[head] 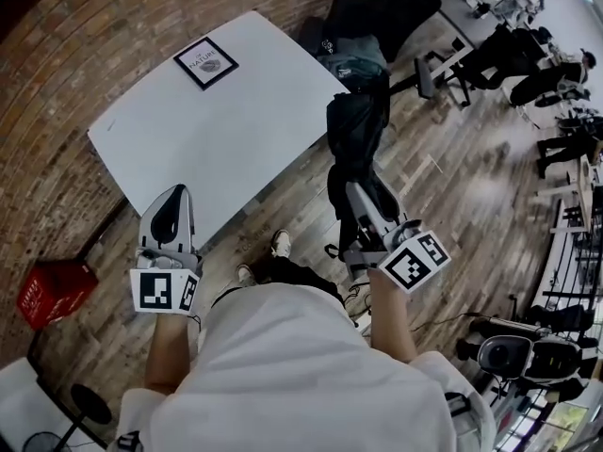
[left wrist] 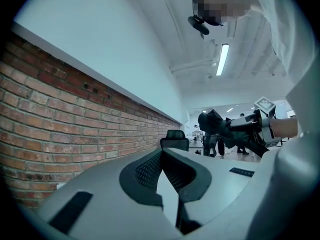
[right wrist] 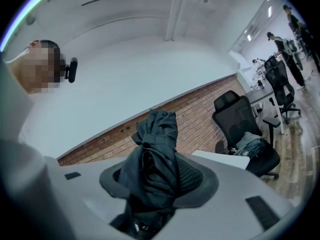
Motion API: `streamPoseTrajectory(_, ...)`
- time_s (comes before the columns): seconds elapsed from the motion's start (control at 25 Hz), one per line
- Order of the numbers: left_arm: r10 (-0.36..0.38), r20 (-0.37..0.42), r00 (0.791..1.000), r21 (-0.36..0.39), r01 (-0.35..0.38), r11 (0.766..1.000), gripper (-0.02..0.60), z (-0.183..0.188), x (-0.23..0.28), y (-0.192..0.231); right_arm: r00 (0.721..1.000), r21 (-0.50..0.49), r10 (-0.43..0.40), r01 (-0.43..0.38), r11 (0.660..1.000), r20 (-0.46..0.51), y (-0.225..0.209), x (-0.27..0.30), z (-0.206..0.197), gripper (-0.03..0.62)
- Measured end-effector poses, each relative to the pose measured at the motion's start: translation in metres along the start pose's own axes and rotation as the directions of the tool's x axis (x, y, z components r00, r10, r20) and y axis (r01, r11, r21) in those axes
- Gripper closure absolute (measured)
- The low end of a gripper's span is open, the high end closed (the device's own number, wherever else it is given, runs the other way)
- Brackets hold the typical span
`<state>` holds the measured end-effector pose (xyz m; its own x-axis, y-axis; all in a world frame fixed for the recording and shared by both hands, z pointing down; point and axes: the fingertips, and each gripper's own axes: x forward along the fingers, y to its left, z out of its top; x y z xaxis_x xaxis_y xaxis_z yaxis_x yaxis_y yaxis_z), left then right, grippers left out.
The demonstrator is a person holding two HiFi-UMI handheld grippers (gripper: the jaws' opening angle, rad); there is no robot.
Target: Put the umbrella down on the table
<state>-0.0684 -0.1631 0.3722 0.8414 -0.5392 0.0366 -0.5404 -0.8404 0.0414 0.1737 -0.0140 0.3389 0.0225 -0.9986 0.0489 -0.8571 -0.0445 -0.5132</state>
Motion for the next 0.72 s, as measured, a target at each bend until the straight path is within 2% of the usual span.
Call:
streamPoseTrajectory(0.16, 0.036, 0.022, 0.999, 0.018, -0.036, 0.999, 0.558, 0.012, 0.015, -0.004, 0.998, -0.005, 0.057, -0.057, 0.998, -0.011, -0.014, 0.023, 0.008, 0.398)
streamPoseTrajectory(0.44, 0.081, 0.023, 0.996, 0.059, -0.082, 0.995, 0.558, 0.021, 0.033, -0.007, 0.994, -0.038, 0.101, -0.103, 0.994, -0.042, -0.032, 0.052, 0.016, 0.398)
streamPoseTrajectory(0.72, 0.128, 0.004, 0.992, 0.051, -0.128, 0.99, 0.558, 0.013, 0.035, -0.005, 0.991, -0.05, 0.102, -0.107, 0.993, -0.084, -0.051, 0.069, 0.015, 0.398)
